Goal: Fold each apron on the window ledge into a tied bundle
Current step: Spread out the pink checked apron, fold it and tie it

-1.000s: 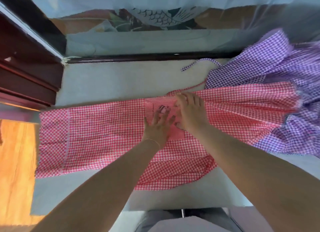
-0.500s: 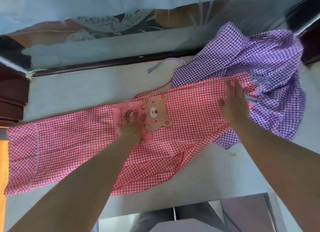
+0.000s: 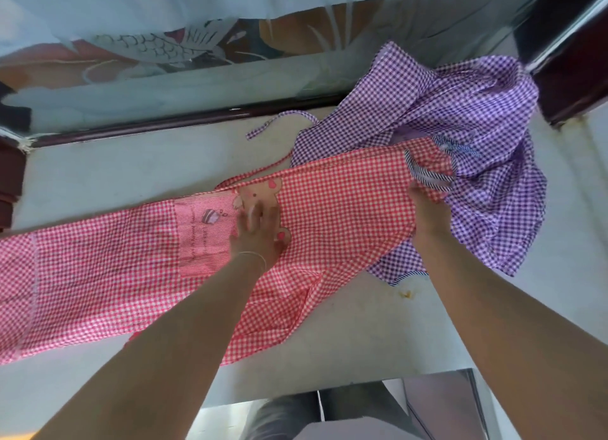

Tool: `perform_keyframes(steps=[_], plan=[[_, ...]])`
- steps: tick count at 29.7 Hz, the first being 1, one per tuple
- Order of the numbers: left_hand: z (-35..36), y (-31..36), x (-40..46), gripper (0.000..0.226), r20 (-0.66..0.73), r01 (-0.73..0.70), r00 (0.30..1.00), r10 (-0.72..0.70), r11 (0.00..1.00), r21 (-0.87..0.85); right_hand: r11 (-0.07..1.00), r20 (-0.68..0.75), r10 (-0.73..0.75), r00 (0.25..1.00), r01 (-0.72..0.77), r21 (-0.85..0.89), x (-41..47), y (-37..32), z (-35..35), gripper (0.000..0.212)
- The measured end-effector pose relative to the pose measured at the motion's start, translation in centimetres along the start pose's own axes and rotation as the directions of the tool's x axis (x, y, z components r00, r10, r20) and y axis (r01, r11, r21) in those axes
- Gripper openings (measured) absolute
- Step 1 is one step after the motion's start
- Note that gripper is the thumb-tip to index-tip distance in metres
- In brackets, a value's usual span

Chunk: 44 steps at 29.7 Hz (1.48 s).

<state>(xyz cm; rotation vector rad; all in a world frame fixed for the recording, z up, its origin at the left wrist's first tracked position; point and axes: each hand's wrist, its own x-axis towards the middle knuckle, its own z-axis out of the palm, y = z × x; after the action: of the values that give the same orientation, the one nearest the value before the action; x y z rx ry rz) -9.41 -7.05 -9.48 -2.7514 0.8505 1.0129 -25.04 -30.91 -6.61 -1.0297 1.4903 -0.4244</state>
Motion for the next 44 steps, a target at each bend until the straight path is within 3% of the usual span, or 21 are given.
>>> perform_keyframes(steps=[2,3,5,7,9,11,12,14,17,18,20,22,26,30,32,34,36,37,39,41,44], plan=[[0.4,0.0,0.6,0.069,0.008,0.009,1.0,-0.009,1.0,-0.016,0.99,0.025,-0.136,0.99,0.137,-0.039,0.4,-0.8,-0.4,0.036],[0.5,-0.2,0.9,0.07,0.016,0.013,1.0,-0.013,1.0,-0.028,0.99,0.086,-0.141,0.986,0.139,0.022,0.6,-1.1,-0.5,0.037],[0.7,-0.4,1.3,0.07,0.035,0.02,0.999,-0.018,0.998,-0.066,0.992,0.332,-0.027,0.943,-0.017,0.128,0.4,-0.8,-0.7,0.058],[0.5,-0.6,1.6,0.069,0.017,0.017,1.0,-0.014,0.992,-0.129,0.988,0.514,0.024,0.858,-0.099,0.119,0.1,1.0,-1.0,0.075],[0.1,-0.9,1.3,0.062,-0.038,0.004,0.999,-0.013,0.973,-0.232,0.979,0.597,0.072,0.799,-0.171,0.11,-0.9,3.1,-1.3,0.075],[-0.2,-1.2,0.0,0.039,-0.192,-0.074,0.981,0.02,0.959,-0.275,0.963,0.63,0.127,0.766,-0.247,0.105,-2.2,4.9,-1.3,0.071],[-0.3,-1.6,-1.3,0.028,-0.304,-0.158,0.949,0.088,0.964,-0.216,0.958,0.646,0.152,0.748,-0.272,0.09,-2.9,5.8,-1.0,0.068],[0.7,-2.1,-4.2,0.041,-0.394,-0.38,0.85,0.348,0.925,-0.004,0.952,0.674,0.217,0.706,-0.307,0.015,-4.4,7.4,-0.4,0.067],[4.7,-2.7,-8.3,0.051,-0.296,-0.614,0.719,0.629,0.774,0.153,0.931,0.652,0.346,0.675,-0.335,-0.147,-7.0,9.4,0.7,0.06],[6.2,-2.4,-9.1,0.049,-0.228,-0.619,0.735,0.638,0.769,0.159,0.926,0.638,0.367,0.676,-0.33,-0.183,-7.6,9.9,0.9,0.056],[8.2,-1.7,-10.4,0.06,-0.02,-0.499,0.862,0.507,0.854,0.146,0.927,0.624,0.374,0.686,-0.304,-0.222,-9.0,10.8,1.5,0.05],[9.5,-1.1,-11.1,0.06,0.054,-0.372,0.928,0.368,0.92,0.125,0.942,0.622,0.335,0.708,-0.266,-0.204,-10.0,11.2,1.8,0.047],[9.7,-0.3,-11.0,0.044,-0.006,-0.253,0.967,0.253,0.966,-0.046,0.963,0.569,0.268,0.778,-0.202,-0.178,-11.7,11.7,1.9,0.065],[7.9,0.6,-11.0,0.046,-0.064,-0.286,0.958,0.28,0.92,-0.267,0.95,0.447,0.277,0.851,-0.312,0.007,-12.6,12.3,1.3,0.085],[6.0,1.1,-11.7,0.047,0.055,-0.216,0.959,0.278,0.843,-0.493,0.91,0.43,0.309,0.848,-0.395,0.125,-13.0,12.8,0.7,0.081],[4.1,1.6,-12.3,0.045,0.228,-0.038,0.924,0.308,0.666,-0.745,0.864,0.445,0.337,0.829,-0.46,0.203,-13.5,13.4,0.2,0.08],[3.1,1.8,-11.9,0.05,0.349,0.192,0.896,0.275,0.47,-0.861,0.833,0.468,0.356,0.809,-0.501,0.234,-13.8,14.0,0.1,0.085],[2.9,1.8,-11.4,0.065,0.446,0.346,0.863,0.236,0.365,-0.864,0.815,0.487,0.37,0.791,-0.528,0.239,-13.8,14.1,0.1,0.089],[2.5,1.4,-11.1,0.119,0.571,0.534,0.792,0.216,0.206,-0.82,0.758,0.552,0.385,0.74,-0.594,0.268,-14.4,14.3,-0.3,0.096],[2.3,1.0,-11.2,0.143,0.605,0.579,0.749,0.27,0.177,-0.796,0.698,0.632,0.365,0.684,-0.65,0.301,-15.1,13.9,-0.7,0.097],[3.1,0.6,-11.2,0.14,0.663,0.626,0.679,0.317,0.223,-0.748,0.751,0.612,0.317,0.724,-0.586,0.304,-15.6,12.6,-1.8,0.08]])
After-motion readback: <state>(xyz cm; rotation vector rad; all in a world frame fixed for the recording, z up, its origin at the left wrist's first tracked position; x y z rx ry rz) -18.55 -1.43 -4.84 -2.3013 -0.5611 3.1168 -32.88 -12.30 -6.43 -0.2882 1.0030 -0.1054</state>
